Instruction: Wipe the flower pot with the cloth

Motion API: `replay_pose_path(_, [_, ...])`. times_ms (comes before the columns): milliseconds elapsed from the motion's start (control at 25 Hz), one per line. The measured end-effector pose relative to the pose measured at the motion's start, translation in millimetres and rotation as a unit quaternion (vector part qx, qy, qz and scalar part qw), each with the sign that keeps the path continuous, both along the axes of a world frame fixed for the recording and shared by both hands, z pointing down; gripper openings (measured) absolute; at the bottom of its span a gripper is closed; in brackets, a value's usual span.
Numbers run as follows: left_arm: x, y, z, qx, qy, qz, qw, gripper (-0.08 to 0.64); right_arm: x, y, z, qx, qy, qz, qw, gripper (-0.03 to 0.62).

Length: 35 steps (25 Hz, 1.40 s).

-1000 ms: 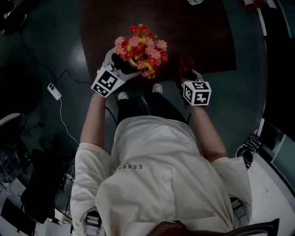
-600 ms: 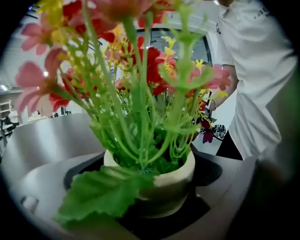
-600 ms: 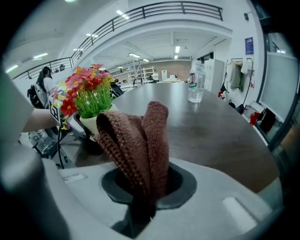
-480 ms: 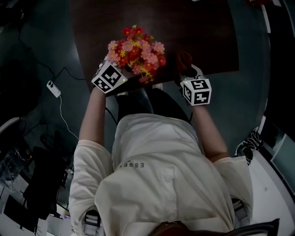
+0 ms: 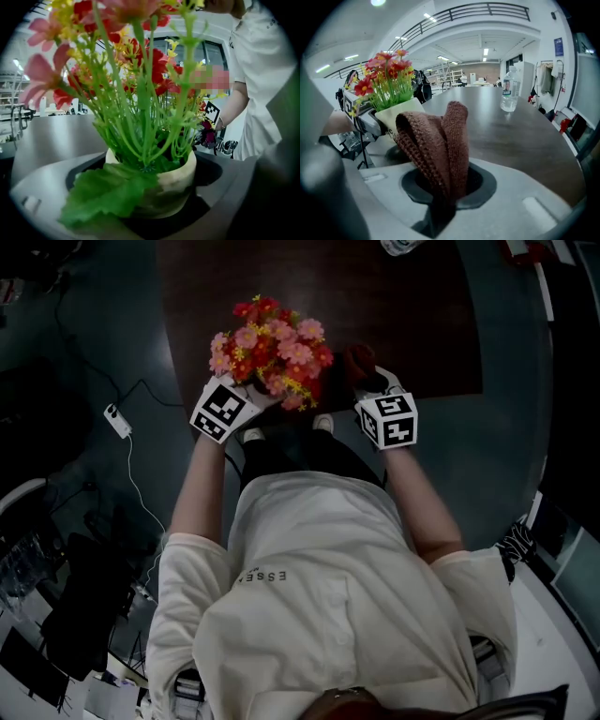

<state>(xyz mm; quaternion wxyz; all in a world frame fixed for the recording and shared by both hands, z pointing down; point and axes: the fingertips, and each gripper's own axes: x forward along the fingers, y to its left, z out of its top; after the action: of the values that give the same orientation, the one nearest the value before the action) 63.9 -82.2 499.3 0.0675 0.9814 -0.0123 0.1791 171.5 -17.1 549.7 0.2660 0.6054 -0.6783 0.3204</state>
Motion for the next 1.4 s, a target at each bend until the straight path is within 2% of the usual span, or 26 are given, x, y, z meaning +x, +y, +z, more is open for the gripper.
replay_pose_path(160, [0,-6,-46,-0.044,0.039,-0.048,0.9971,0.538,-19,-23,-15,0.033,-0.008,-0.029,0.999,0.046])
replay_pose_path(320, [-2,-16,-88,-0.064,0.067,-0.082,0.9923,0.538,-44,-47,-45,0.085,-0.027,-0.057,0.994,0.046])
replay_pose_path(480, [4,-20,-118,-0.064,0.07,-0.09,0.9914,0.538,-76,-65,-82,0.145,-0.038,-0.117,0.982,0.046])
replay_pose_path(640, [6,-22,-137,-0.046,0.071,-0.1,0.9913,0.54,-104,-72,-109,0.184,-0.024,-0.161,0.969,0.046])
replay_pose_path(800, [6,-26,-148,-0.065,0.088,-0.118,0.9869,0.539,-114,-70,-121,0.194,-0.01,-0.182,0.964,0.046])
replay_pose_path(1000, [7,-31,-161,-0.077,0.113,-0.143,0.9801,0.538,-139,-65,-131,0.197,-0.028,-0.197,0.96,0.046])
replay_pose_path(1280, [1,-29,-175,-0.067,0.123,-0.147,0.9792,0.538,-172,-56,-134,0.207,-0.033,-0.239,0.948,0.046])
replay_pose_path(1400, [-2,-25,-181,-0.062,0.124,-0.137,0.9809,0.538,-169,-57,-128,0.2,-0.036,-0.235,0.95,0.046])
